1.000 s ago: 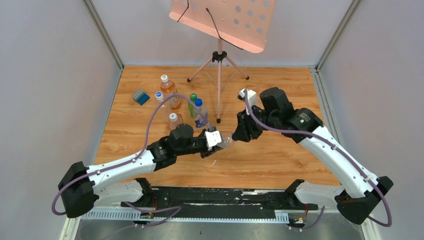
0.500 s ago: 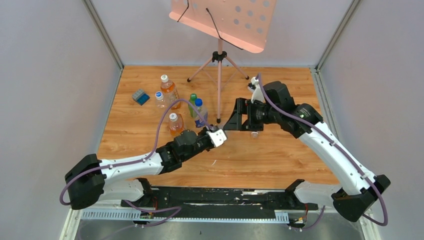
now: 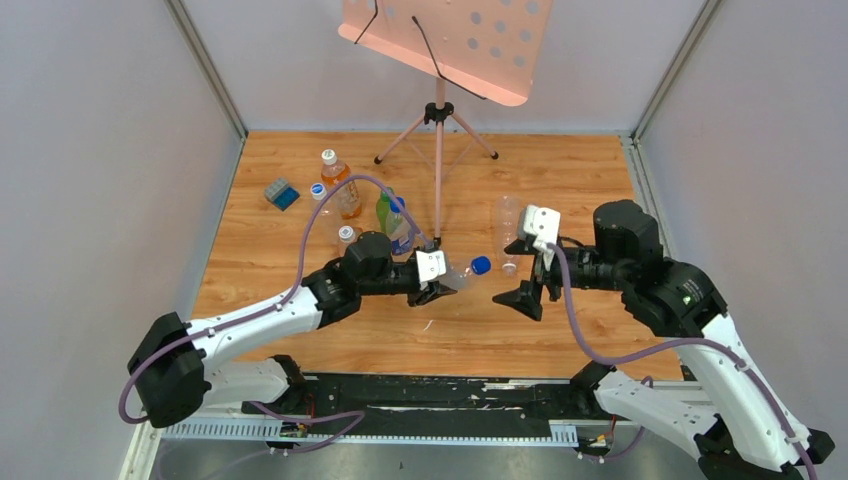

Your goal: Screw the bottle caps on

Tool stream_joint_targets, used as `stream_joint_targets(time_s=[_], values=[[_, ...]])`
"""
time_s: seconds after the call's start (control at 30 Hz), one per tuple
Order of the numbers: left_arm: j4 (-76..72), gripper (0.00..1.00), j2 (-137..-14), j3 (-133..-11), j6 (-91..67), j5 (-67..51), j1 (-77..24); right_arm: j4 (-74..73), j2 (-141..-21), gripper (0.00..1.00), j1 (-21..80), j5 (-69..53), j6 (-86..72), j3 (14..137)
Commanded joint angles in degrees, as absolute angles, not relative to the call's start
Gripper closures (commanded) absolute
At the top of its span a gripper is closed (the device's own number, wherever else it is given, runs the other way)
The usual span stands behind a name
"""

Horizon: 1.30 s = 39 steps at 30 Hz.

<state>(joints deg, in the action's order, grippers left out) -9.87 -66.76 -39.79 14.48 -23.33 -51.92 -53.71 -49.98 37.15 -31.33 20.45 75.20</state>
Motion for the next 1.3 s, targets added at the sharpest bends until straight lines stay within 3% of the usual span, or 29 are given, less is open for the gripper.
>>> stream_joint_targets(time_s=[0.0,0.27,0.67,1.27], values=[[-4.18,0.9,-67.26,-45.01,16.43,-39.12,-51.52,-56.81,-49.67,0.14,37.62,-36.73,38.56,71.46],[1.51,0.89,-69.52,-48.29,19.13,-45.35,-51.5,-56.17,-51.05,0.2,37.93,-39.96,40.19,71.15],[2.03,0.89,-70.52,-48.58,19.44,-45.46,-51.49,-55.84,-52.45,0.42,38.19,-42.95,39.62,70.32],[0.17,0.89,-69.37,-48.77,16.68,-42.47,-51.5,-57.38,-52.44,0.57,39.33,-41.15,39.22,68.67]])
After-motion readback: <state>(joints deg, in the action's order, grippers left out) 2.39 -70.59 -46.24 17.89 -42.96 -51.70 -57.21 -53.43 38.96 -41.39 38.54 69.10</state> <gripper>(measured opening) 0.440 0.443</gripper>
